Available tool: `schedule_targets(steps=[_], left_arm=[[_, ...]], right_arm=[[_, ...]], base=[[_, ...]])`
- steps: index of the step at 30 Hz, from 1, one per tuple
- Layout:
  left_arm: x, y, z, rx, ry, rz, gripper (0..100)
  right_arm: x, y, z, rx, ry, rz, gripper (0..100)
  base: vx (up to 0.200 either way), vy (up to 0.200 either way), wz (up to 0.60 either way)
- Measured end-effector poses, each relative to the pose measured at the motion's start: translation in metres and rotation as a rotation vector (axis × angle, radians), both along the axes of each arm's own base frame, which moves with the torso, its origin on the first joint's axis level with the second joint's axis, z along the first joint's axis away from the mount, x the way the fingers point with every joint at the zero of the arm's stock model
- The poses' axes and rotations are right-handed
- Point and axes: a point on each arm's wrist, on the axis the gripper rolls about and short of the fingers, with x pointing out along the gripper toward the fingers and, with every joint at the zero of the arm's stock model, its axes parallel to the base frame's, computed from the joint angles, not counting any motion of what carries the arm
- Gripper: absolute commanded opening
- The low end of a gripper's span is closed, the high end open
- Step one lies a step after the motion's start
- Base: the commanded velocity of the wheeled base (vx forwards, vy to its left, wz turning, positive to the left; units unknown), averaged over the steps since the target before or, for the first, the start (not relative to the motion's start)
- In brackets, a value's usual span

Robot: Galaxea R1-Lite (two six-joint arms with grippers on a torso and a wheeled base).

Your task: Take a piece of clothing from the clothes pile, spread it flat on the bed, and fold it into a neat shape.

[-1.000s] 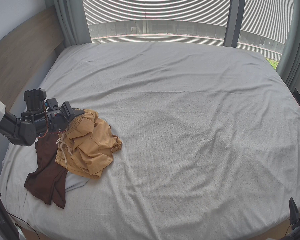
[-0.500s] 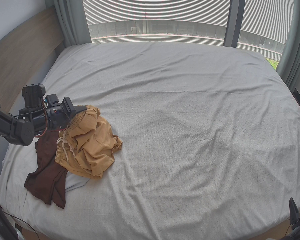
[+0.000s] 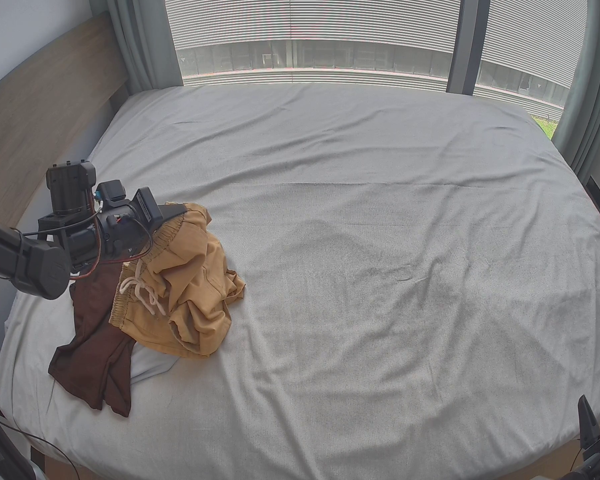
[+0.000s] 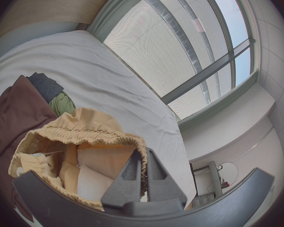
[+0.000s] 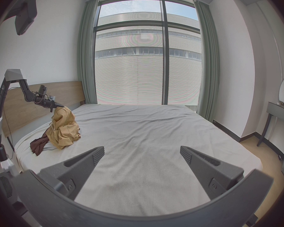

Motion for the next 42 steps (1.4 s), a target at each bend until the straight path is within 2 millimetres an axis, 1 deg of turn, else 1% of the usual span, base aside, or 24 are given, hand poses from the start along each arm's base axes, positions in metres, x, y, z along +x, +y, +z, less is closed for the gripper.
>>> schedule_targets(steps=[7, 13, 19, 24, 29, 34, 38, 42], left_arm=[[0.002, -0.007, 0.006, -0.038, -0.067, 0.02, 0], [0.002, -0.014, 0.015, -0.197, -0.059, 0.028, 0], [0.001, -0.025, 0.028, -0.336, -0.089, -0.004, 0], [-0.004, -0.034, 0.036, -0.472, -0.066, -0.036, 0], [-0.015, -0.041, 0.053, -0.579, -0.034, -0.096, 0], [-0.033, -0.043, 0.074, -0.667, -0.004, -0.177, 0], [-0.049, -0.044, 0.087, -0.693, 0.014, -0.258, 0], [-0.063, -0.048, 0.095, -0.699, 0.015, -0.309, 0]], right_arm=[[0.0, 0.0, 0.0, -0.001, 0.0, 0.0, 100], [0.0, 0.0, 0.0, -0.001, 0.0, 0.0, 100], [0.0, 0.0, 0.0, -0.001, 0.001, 0.0, 100], [0.0, 0.0, 0.0, -0.001, 0.001, 0.0, 100], [0.0, 0.0, 0.0, -0.001, 0.001, 0.0, 100], [0.0, 0.0, 0.0, -0.002, 0.001, 0.0, 100], [0.0, 0.0, 0.0, -0.002, 0.001, 0.0, 100], [0.0, 0.0, 0.0, -0.001, 0.001, 0.0, 100]], base=[[0.0, 0.0, 0.0], [0.0, 0.0, 0.0], [0.0, 0.0, 0.0], [0.0, 0.0, 0.0], [0.0, 0.0, 0.0], [0.0, 0.0, 0.0], [0.0, 0.0, 0.0], [0.0, 0.0, 0.0]])
